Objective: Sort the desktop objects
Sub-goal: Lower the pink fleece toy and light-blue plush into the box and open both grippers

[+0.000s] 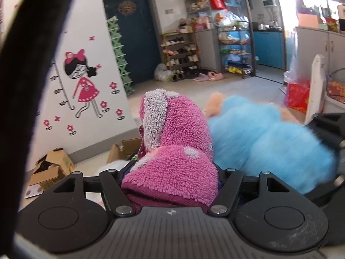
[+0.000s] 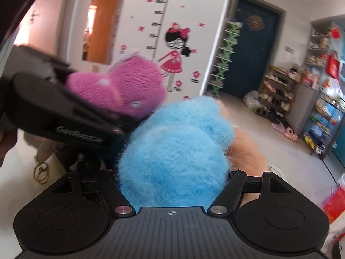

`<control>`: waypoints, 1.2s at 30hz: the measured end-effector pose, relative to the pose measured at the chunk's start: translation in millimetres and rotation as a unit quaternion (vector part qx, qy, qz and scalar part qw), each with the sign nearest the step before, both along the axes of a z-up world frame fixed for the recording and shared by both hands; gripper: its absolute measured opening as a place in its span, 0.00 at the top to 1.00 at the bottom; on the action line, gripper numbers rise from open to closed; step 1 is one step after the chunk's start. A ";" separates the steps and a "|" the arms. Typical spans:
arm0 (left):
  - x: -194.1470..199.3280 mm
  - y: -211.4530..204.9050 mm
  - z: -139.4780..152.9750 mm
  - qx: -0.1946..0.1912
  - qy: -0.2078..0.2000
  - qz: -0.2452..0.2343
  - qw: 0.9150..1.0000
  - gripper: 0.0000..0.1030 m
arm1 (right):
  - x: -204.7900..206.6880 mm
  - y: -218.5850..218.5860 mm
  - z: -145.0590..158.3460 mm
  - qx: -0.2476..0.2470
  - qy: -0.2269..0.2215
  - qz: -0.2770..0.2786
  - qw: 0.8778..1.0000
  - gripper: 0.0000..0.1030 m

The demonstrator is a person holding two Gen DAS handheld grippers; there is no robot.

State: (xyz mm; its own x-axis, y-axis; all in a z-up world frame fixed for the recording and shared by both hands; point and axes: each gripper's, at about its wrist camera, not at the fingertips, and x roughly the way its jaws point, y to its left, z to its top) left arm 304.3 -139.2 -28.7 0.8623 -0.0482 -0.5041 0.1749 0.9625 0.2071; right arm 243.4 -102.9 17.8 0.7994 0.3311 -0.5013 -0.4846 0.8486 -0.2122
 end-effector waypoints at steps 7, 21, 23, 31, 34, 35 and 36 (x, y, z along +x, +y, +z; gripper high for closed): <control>22.1 9.9 -15.3 -0.038 0.060 0.004 0.997 0.32 | 8.2 5.1 -9.4 -0.017 0.016 -0.006 1.000 0.16; -1.1 4.8 -6.5 -0.016 0.039 0.016 0.999 0.02 | -27.2 -0.3 17.6 -0.007 -0.021 -0.014 1.000 0.01; -7.9 3.1 -3.8 -0.008 0.031 0.012 0.999 0.01 | -32.9 -7.3 20.5 0.008 -0.018 -0.022 1.000 0.01; -17.2 7.7 2.6 -0.016 0.021 0.013 1.000 0.01 | -54.4 -33.0 23.4 0.061 -0.006 -0.047 0.997 0.00; -22.9 13.5 6.6 -0.025 0.018 0.014 0.999 0.02 | -59.3 -37.3 27.7 0.076 -0.004 -0.055 0.996 0.00; -26.5 16.0 8.5 -0.033 0.017 0.013 0.999 0.02 | -61.6 -40.2 30.5 0.084 -0.002 -0.062 0.995 0.00; -30.5 18.5 10.0 -0.040 0.016 0.013 0.999 0.02 | -62.6 -42.9 32.5 0.091 0.002 -0.067 0.994 0.00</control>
State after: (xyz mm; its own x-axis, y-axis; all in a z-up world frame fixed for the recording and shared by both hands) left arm 273.8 -120.8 -18.7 0.8474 -0.0683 -0.5265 0.1558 0.9800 0.1236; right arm 180.8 -145.8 50.3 0.8407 0.3074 -0.4459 -0.3648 0.9299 -0.0469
